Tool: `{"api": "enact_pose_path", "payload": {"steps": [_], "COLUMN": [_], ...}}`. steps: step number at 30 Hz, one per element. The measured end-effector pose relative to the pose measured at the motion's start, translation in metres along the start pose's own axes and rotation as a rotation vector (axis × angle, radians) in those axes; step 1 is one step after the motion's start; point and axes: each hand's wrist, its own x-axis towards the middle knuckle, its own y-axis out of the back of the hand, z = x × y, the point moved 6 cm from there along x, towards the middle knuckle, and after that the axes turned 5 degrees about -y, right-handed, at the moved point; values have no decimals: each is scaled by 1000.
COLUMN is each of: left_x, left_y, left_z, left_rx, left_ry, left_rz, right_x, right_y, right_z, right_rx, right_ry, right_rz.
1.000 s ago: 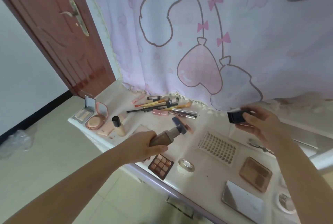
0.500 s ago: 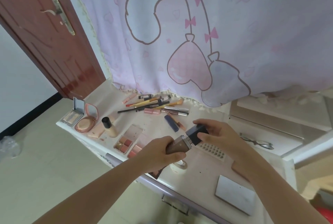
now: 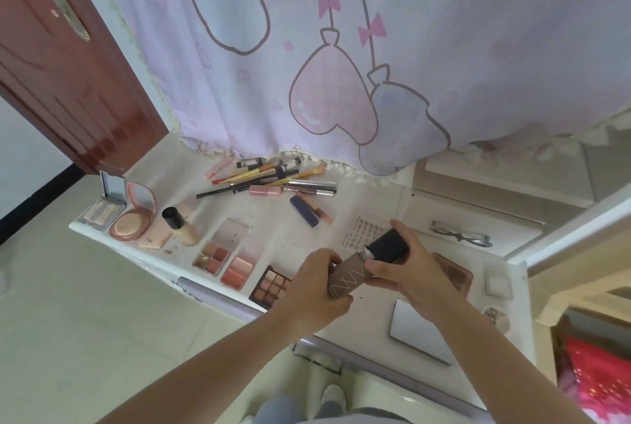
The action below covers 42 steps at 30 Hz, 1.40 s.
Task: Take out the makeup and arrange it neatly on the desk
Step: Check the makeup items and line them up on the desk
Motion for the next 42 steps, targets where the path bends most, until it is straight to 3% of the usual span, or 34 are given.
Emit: {"api": "enact_pose_path", "payload": {"steps": [3,7,11,25,30,34,38,40,42], "left_x": [0,-10,-33,-29,-33,-33,-31,-31,-33], "left_y": [-15,-29,-44,-65,-71,-75,-77,-77,-77], "left_z": [-10,-41,-74,-126,-131,-137,-142,-143,-141], "left_rx": [38,148,348,740,828,897,965,991,978], "left_ry": [-11,-59,-59,22,-32,-27,-112,-158,-132], "left_rz": [-5,44,57,-162,-264,-305,-245,-196,-257], "right_x": [-2,-3,12,23,23,17,7,3,2], "right_y": [6,13,9,-10,4,43,77,82,80], "right_z": [8,9,23,58,64,75,110,119,122], "right_rx": [-98,-511,-840,-941,-901,-1246,-1574,-1597,-1622], "right_ry": [39,155,203,308,239,159,-9,-5,110], "right_rz": [64,189,188,37,36,124,65,94,154]}}
